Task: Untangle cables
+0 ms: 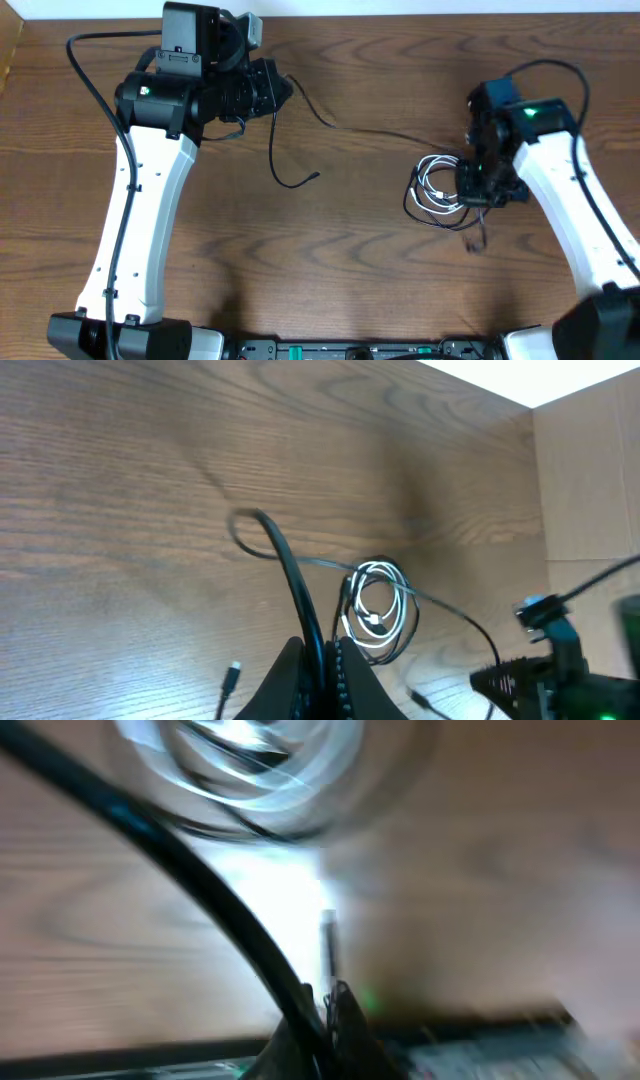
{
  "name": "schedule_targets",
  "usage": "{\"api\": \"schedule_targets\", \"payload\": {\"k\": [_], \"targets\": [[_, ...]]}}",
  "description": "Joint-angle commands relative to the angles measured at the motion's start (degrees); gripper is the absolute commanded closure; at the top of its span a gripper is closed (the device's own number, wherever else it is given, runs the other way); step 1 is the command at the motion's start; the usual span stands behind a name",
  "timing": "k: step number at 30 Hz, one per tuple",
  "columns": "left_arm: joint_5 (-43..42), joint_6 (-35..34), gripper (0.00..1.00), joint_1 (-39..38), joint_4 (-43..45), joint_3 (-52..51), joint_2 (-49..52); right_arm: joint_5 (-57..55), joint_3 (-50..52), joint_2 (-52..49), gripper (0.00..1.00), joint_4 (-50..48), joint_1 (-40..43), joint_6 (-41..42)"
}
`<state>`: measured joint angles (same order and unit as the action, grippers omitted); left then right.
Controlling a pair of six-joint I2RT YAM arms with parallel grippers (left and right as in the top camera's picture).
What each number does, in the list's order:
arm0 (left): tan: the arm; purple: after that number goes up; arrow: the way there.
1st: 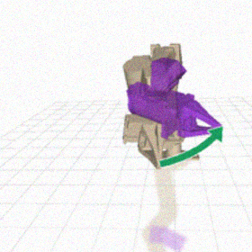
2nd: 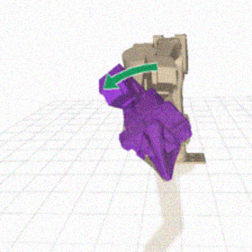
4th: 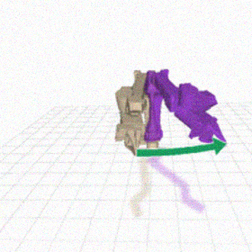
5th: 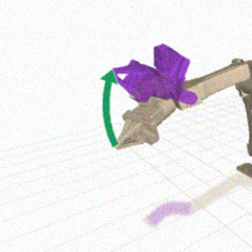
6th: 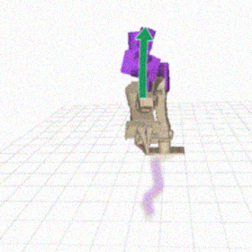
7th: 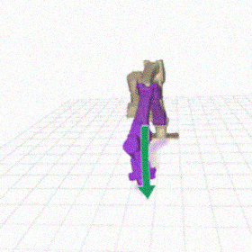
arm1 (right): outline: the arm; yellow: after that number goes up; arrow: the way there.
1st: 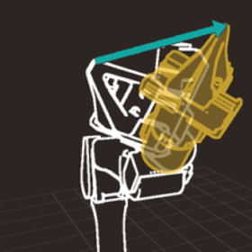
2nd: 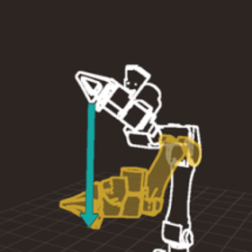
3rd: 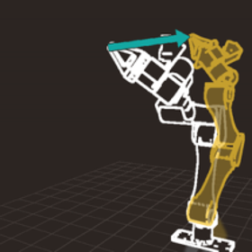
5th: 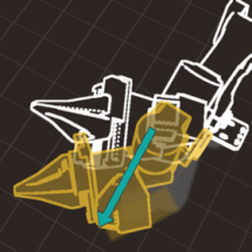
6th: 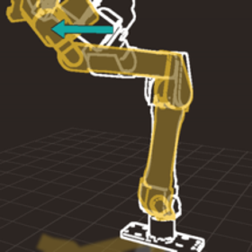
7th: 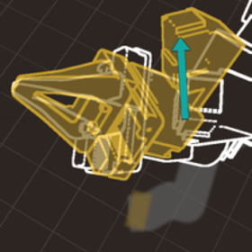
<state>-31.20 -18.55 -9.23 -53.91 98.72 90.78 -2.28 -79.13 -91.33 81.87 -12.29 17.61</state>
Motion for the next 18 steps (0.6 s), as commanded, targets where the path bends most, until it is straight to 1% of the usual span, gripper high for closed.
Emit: {"api": "schedule_targets", "payload": {"k": [1, 3, 5, 6, 8, 9, 11, 12, 14, 18], "targets": [[0.9, 1.1, 0.93, -0.1, -0.3, -0.3, 0.3, -13.9, -0.4, -0.5, 0.99, 3.4, -0.5, 6.8], [0.9, 1.1, 0.92, -0.1, -0.3, -0.3, 0.3, -13.0, -0.7, -0.3, 0.99, 2.8, -0.4, 6.7], [0.9, 1.1, 0.92, -0.1, -0.3, -0.3, 0.3, -6.4, -1.0, 0.0, 0.99, 0.1, -0.6, 1.9], [0.9, 1.1, 0.93, -0.1, -0.3, -0.3, 0.3, -1.0, -1.2, 0.1, 0.99, -1.9, -0.5, -1.9], [0.9, 1.1, 0.93, -0.1, -0.7, -0.3, 0.3, 14.5, -1.5, 0.4, 0.99, -7.4, -0.4, -10.0], [0.9, 1.1, 0.92, -0.1, -0.9, -0.3, 0.3, 20.6, -1.5, 0.4, 0.98, -10.0, -0.4, -12.0], [0.9, 1.1, 0.93, -0.1, -1.4, -0.3, 0.3, 33.7, -1.4, 0.2, 0.94, -16.8, -0.4, -14.3], [0.9, 1.1, 0.93, -0.1, -1.6, -0.3, 0.3, 39.3, -1.4, 0.2, 0.93, -21.0, -0.6, -14.3], [0.9, -0.5, 0.93, -0.1, -1.6, -0.3, 0.4, 45.4, -1.3, 0.2, 0.93, -28.9, -1.1, -12.0], [0.9, -10.6, 0.92, -0.1, -1.1, -0.3, 0.5, 47.9, -1.3, -0.5, 0.93, -44.0, -3.4, -3.5]]}}
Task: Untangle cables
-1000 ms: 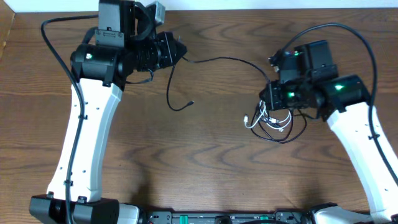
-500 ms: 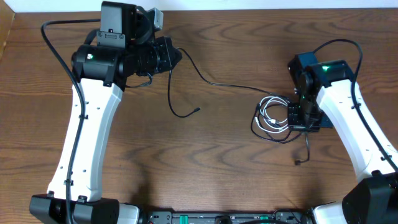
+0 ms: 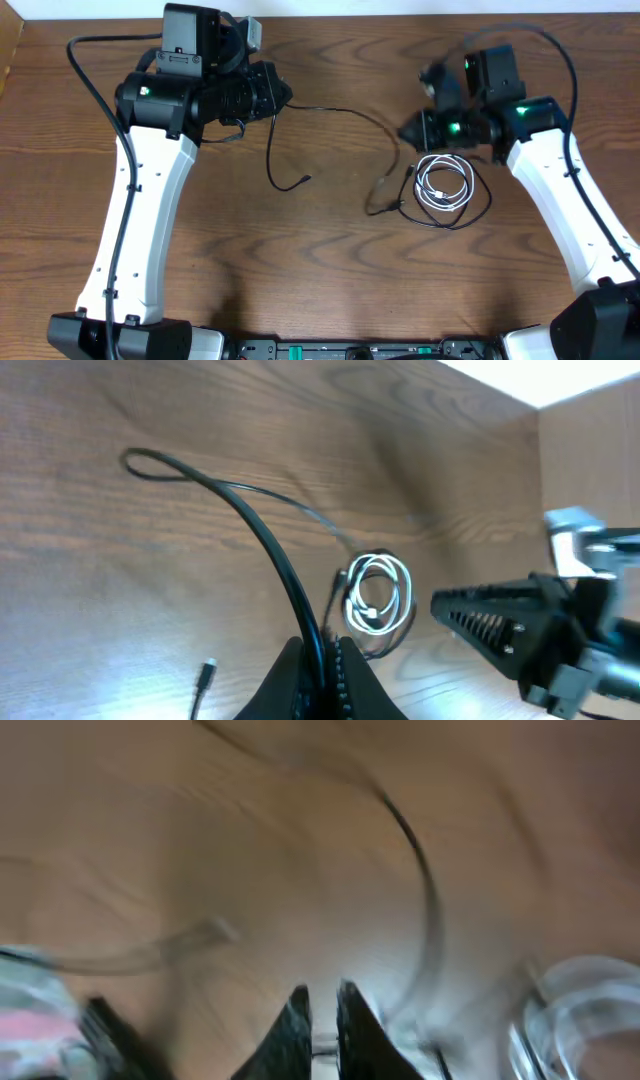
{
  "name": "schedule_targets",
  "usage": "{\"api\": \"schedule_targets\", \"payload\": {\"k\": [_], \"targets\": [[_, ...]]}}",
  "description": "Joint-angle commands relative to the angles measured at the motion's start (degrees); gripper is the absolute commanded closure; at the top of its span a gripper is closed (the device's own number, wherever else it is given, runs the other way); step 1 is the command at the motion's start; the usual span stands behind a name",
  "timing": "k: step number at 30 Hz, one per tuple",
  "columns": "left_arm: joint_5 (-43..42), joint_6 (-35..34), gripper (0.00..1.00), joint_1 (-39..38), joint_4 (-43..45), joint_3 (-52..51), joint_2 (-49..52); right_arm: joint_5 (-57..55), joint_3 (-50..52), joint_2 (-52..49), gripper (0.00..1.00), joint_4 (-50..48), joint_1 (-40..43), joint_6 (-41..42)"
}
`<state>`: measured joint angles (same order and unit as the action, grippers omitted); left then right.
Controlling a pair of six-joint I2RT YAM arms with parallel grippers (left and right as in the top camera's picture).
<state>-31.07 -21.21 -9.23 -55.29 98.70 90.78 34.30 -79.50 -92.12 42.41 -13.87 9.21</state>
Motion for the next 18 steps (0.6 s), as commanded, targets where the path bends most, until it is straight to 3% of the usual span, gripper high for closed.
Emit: {"api": "schedule_targets", "payload": {"k": [1, 7, 12, 16, 18], "targets": [[0.7, -10.0, 0.92, -0.1, 0.5, -0.2, 0.6, 11.6, -1.0, -0.3, 0.94, -7.8, -2.8, 7.2], [0.7, -12.1, 0.92, -0.1, 1.2, -0.2, 0.6, 19.5, -1.0, -4.9, 0.92, -21.6, -7.4, 13.3], [1.1, -9.8, 0.93, -0.1, 1.1, -0.2, 1.0, 22.1, -1.0, -8.3, 0.59, -25.1, -8.9, 13.5], [5.7, -7.5, 0.92, -0.1, -1.5, -0.2, 2.5, 17.7, -1.0, -9.1, 0.34, -21.2, -7.3, 13.5], [5.6, -7.1, 0.93, -0.4, -3.5, -0.2, 4.0, 9.6, -1.0, -9.1, 0.33, -16.6, -5.4, 13.5]]}}
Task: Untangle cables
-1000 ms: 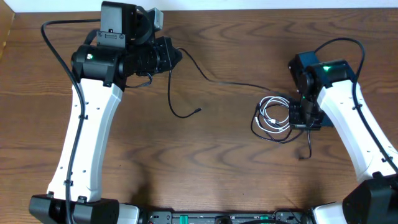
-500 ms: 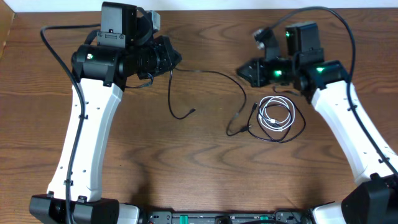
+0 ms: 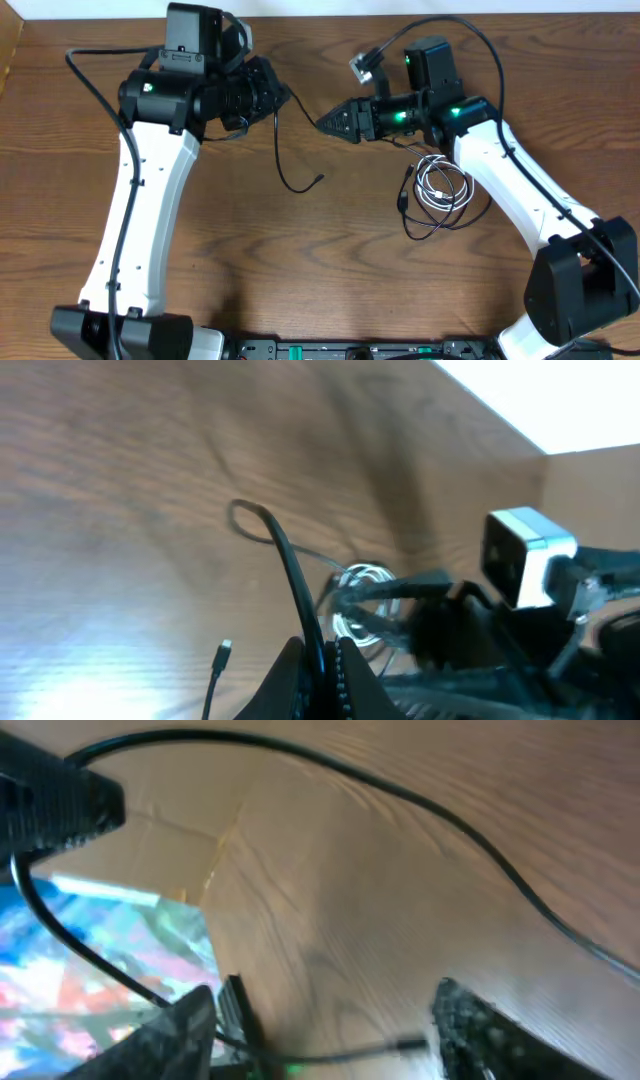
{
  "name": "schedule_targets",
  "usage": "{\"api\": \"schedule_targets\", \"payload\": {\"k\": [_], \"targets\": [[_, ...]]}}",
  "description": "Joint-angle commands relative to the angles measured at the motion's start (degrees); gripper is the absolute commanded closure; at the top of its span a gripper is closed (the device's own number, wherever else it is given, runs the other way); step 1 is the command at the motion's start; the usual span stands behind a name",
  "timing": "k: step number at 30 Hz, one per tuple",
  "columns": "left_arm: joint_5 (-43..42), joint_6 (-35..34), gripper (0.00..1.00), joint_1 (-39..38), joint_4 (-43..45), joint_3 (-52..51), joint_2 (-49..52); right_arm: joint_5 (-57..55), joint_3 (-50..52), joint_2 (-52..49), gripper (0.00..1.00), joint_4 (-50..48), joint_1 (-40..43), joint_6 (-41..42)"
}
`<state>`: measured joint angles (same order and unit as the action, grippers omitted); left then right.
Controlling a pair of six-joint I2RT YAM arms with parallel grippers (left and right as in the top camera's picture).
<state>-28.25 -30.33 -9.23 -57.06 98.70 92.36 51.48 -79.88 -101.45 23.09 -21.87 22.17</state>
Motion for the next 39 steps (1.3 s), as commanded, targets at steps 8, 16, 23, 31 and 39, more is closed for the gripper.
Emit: {"api": "schedule_targets", "payload": {"k": [8, 16, 23, 31, 39], "targets": [[0.4, 8.0, 0.93, -6.7, -3.9, -0.2, 11.7, -26.2, -0.6, 0.1, 0.21, 15.5, 9.0, -9.2], [0.3, 9.9, 0.92, -12.0, -0.9, -0.2, 19.1, -25.4, -0.6, -4.5, 0.16, 26.9, 12.5, -27.3], [0.5, 10.0, 0.57, -17.0, -0.3, -0.2, 21.9, -27.6, -0.6, -5.1, 0.08, 25.6, 12.6, -25.9], [0.9, 10.6, 0.50, -20.2, 1.9, -0.2, 22.1, -25.7, -0.6, -8.4, 0.06, 23.5, 14.1, -36.9], [5.0, 10.6, 0.44, -20.3, 2.6, -0.2, 22.1, -11.8, -0.6, -14.4, 0.06, 22.6, 17.4, -43.7]]}}
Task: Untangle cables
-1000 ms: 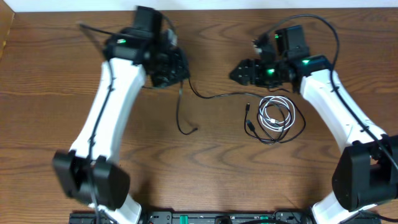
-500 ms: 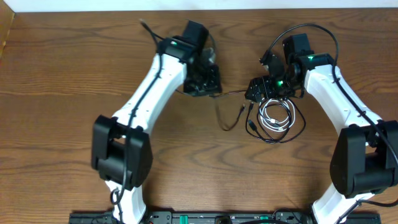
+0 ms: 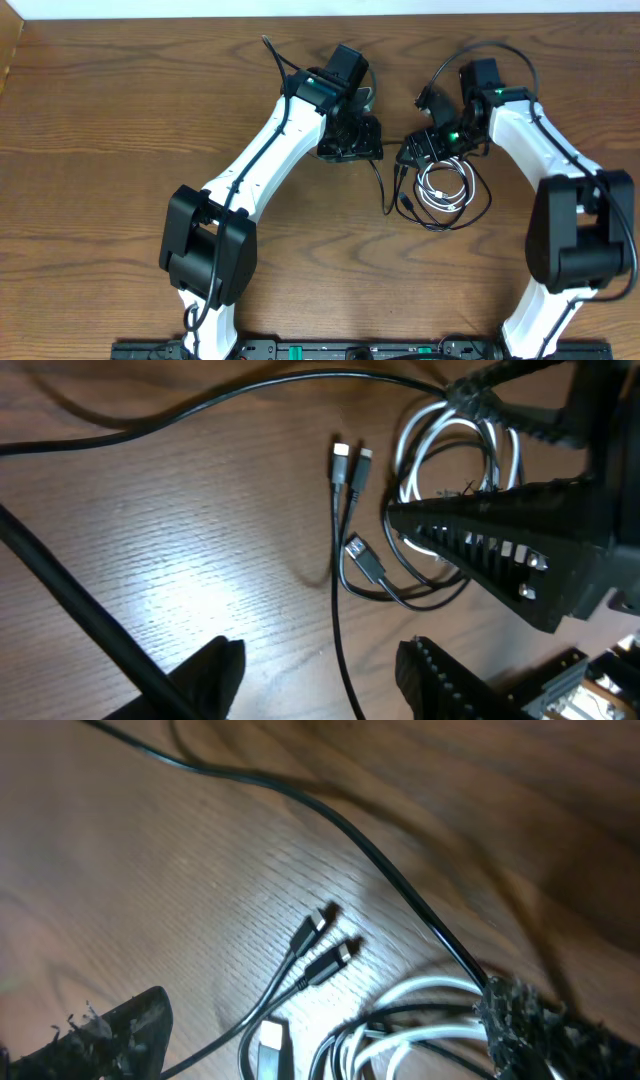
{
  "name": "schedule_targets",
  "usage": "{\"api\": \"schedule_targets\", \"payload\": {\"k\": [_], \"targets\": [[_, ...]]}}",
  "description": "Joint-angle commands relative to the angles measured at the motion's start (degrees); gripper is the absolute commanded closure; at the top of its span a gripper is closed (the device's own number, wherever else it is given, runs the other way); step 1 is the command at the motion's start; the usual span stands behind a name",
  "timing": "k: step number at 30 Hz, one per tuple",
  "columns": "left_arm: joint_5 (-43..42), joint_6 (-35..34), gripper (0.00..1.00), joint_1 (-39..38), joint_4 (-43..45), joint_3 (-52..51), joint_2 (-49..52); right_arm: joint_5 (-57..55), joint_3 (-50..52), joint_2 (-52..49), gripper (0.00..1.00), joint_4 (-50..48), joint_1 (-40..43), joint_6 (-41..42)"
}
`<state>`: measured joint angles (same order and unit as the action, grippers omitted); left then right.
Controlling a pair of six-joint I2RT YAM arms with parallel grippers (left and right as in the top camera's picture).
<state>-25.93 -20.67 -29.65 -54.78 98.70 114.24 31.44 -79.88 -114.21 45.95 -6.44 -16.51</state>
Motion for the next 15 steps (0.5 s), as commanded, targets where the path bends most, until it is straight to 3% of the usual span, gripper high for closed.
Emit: {"api": "schedule_targets", "payload": {"k": [1, 8, 15], "targets": [[2.6, 0.9, 0.44, 0.2, 0.8, -0.2, 0.3, 9.7, -0.6, -2.3, 0.06, -0.5, 2.9, -6.2], [2.7, -1.5, 0.43, 0.0, 5.0, -0.2, 1.6, 10.5, -0.6, -5.1, 0.10, -1.5, 7.3, -14.1], [2.6, -2.4, 0.44, 0.0, 6.3, -0.2, 1.6, 11.0, -0.6, -6.0, 0.10, -5.3, 8.8, -14.4]]}}
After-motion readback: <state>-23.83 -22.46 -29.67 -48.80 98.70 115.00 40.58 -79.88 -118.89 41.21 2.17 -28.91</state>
